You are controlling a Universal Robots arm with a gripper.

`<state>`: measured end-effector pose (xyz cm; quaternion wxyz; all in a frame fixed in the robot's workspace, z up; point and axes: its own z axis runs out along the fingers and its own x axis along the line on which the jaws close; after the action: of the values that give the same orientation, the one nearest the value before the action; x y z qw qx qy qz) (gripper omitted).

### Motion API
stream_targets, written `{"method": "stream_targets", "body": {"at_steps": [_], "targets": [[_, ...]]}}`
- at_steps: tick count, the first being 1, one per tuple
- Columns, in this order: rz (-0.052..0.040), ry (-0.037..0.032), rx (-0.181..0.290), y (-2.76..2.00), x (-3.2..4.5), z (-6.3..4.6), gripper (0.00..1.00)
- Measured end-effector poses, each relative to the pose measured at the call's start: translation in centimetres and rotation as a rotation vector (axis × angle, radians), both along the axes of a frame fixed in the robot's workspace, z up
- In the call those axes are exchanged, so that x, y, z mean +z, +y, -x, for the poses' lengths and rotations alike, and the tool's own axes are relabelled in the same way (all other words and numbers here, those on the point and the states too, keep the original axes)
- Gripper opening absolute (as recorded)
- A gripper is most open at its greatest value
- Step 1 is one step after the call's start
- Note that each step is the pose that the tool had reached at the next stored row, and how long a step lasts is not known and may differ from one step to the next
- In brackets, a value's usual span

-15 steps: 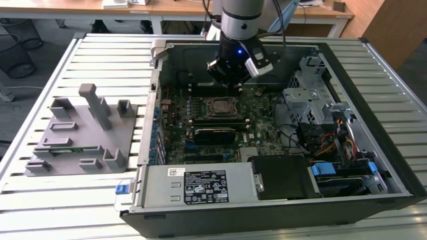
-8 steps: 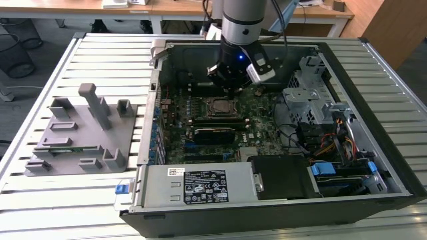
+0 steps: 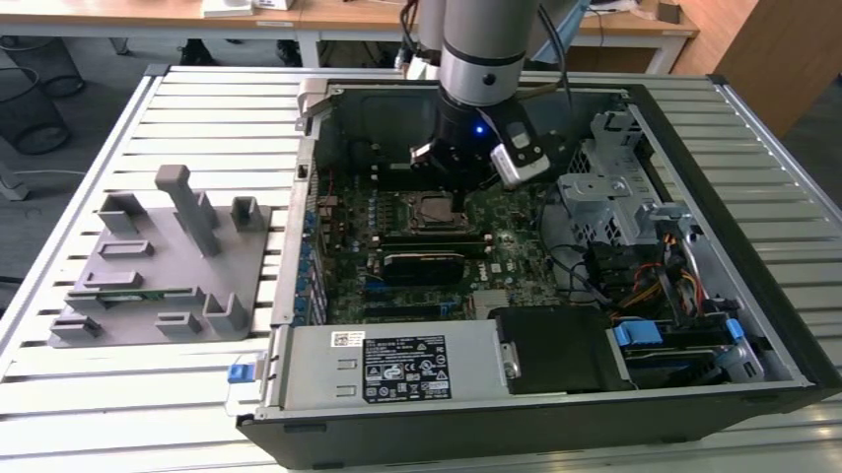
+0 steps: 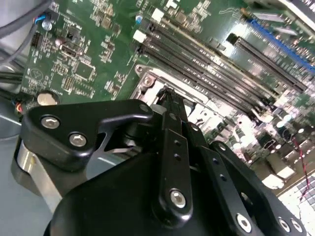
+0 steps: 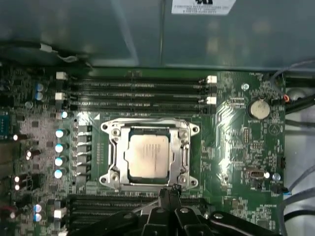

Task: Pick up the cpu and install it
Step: 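Install the second cpu locking lever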

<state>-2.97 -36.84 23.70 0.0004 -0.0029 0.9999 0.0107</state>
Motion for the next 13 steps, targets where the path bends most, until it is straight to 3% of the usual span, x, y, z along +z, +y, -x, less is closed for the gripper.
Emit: {"method": "stream_targets", "body": {"at_steps": [1, 2, 5, 9, 13], "targets": [[-0.0023, -0.0001, 0.000, -0.11, -0.01, 0.0, 0.11], [-0.0111, 0.0006, 0.000, -0.17, -0.01, 0.0, 0.11], [-0.0479, 0.0101, 0.000, -0.30, -0.01, 0.0, 0.11], [-0.0502, 0.0211, 0.000, -1.29, -0.05, 0.0, 0.11], [-0.0501, 0.0270, -0.001, -2.13, -0.17, 0.0, 0.11]]}}
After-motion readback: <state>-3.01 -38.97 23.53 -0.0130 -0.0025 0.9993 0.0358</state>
